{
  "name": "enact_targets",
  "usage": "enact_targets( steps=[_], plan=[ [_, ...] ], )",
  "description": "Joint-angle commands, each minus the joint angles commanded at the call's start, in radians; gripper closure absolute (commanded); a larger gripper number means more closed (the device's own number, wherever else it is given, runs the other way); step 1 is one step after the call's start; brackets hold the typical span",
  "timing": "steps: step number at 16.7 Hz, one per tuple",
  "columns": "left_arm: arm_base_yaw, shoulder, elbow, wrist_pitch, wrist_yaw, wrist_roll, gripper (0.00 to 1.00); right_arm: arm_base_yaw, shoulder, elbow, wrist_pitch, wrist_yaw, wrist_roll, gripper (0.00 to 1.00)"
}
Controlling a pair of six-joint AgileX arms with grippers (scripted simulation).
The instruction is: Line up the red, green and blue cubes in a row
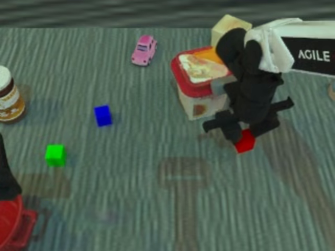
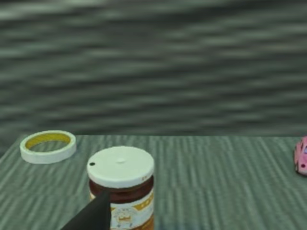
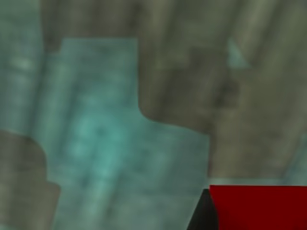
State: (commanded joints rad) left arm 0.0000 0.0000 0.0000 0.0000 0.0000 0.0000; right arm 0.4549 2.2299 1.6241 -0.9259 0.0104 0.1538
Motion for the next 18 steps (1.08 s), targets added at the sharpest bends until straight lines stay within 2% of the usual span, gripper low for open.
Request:
enact_targets(
  steps=[4,9,11,14,18],
  plan=[
    [0.0,0.0,0.0,0.0,0.0,0.0,0.0,0.004,-0.052,0.063,-0.113,-0.001,-0.002,1.0],
    [0.0,0.0,0.0,0.0,0.0,0.0,0.0,0.001,-0.05,0.065,-0.116,-0.001,0.002,1.0],
    [0.0,0.0,0.0,0.0,0.0,0.0,0.0,0.025,-0.023,0.1,-0.139,0.001,0.037,1.0],
    [0.0,0.0,0.0,0.0,0.0,0.0,0.0,0.102,0.058,0.234,-0.214,0.007,0.163,1.0],
    [0.0,0.0,0.0,0.0,0.0,0.0,0.0,0.239,0.196,0.522,-0.349,0.018,0.416,1.0]
  ],
)
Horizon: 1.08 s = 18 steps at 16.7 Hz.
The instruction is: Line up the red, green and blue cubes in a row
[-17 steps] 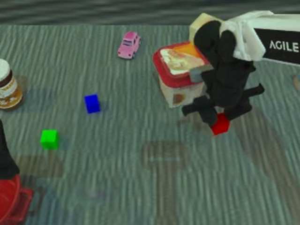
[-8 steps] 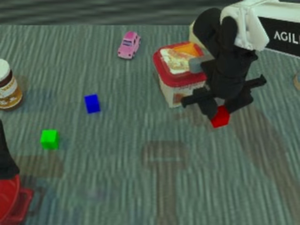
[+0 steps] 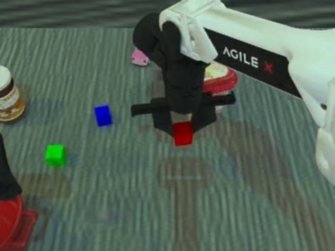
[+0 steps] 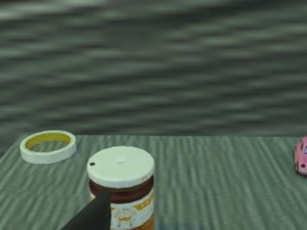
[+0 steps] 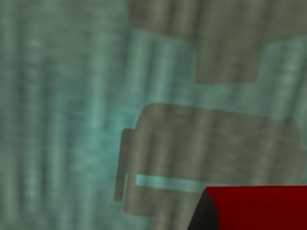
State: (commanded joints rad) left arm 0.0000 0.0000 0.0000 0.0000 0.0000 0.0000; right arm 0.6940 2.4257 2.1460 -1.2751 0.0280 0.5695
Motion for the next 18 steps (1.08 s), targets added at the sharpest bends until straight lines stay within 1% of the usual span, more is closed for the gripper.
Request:
enact_targets(
  steps=[3,6,8,13,15,18],
  plan=[
    [0.0,0.0,0.0,0.0,0.0,0.0,0.0,0.1,0.09,0.196,-0.093,0.007,0.184,1.0],
    [0.0,0.0,0.0,0.0,0.0,0.0,0.0,0.168,0.142,0.307,-0.152,0.014,0.295,1.0],
    [0.0,0.0,0.0,0.0,0.0,0.0,0.0,0.183,0.151,0.327,-0.163,0.015,0.316,1.0],
    [0.0,0.0,0.0,0.0,0.0,0.0,0.0,0.18,0.146,0.309,-0.144,0.013,0.315,1.0],
    [0.0,0.0,0.0,0.0,0.0,0.0,0.0,0.181,0.145,0.25,-0.085,0.014,0.316,1.0],
    [0.0,0.0,0.0,0.0,0.0,0.0,0.0,0.183,0.148,0.114,0.05,0.015,0.318,1.0]
  ],
)
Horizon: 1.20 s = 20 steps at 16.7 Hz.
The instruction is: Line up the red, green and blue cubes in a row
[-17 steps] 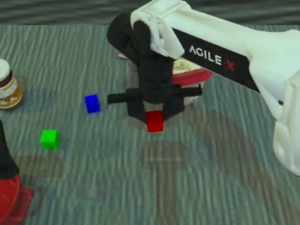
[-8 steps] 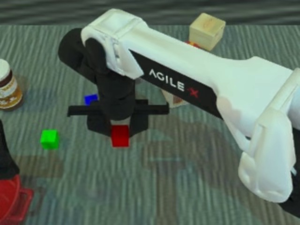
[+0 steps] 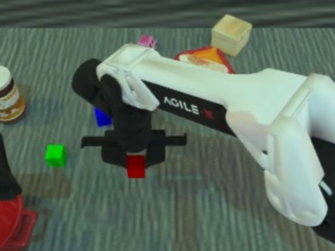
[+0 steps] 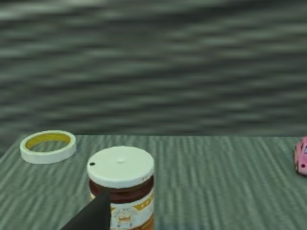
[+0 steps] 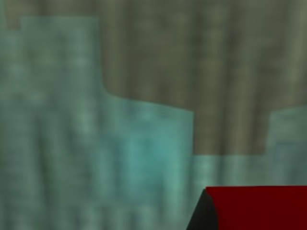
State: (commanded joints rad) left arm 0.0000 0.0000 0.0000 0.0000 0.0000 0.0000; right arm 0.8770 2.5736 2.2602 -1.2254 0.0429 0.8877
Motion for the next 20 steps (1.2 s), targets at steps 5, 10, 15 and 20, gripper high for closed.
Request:
enact_targets(
  steps=[5,10,15,20],
  plan=[
    [0.0,0.0,0.0,0.0,0.0,0.0,0.0,0.004,0.004,-0.063,0.063,0.001,0.001,1.0],
    [0.0,0.0,0.0,0.0,0.0,0.0,0.0,0.004,0.004,-0.063,0.063,0.001,0.001,0.7],
    [0.0,0.0,0.0,0.0,0.0,0.0,0.0,0.004,0.004,-0.063,0.063,0.001,0.001,0.32],
    [0.0,0.0,0.0,0.0,0.0,0.0,0.0,0.004,0.004,-0.063,0.063,0.001,0.001,0.0]
  ],
)
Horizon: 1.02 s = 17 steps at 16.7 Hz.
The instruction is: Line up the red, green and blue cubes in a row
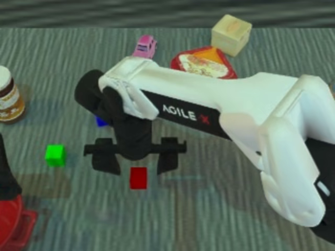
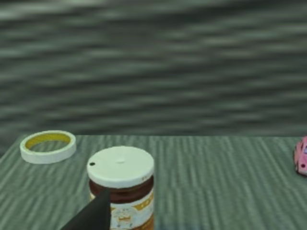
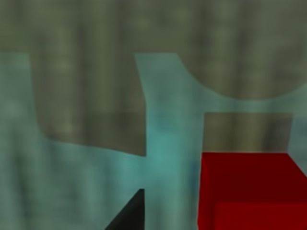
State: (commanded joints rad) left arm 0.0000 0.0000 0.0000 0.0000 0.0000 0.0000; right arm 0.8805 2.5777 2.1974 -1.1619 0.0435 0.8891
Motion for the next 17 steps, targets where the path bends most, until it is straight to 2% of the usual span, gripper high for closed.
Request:
enact_targets(
  steps=[10,17],
  plan=[
    [0.0,0.0,0.0,0.0,0.0,0.0,0.0,0.0,0.0,0.017,-0.017,0.0,0.0,0.0],
    [0.0,0.0,0.0,0.0,0.0,0.0,0.0,0.011,-0.017,0.235,-0.253,0.0,0.004,0.0]
  ],
)
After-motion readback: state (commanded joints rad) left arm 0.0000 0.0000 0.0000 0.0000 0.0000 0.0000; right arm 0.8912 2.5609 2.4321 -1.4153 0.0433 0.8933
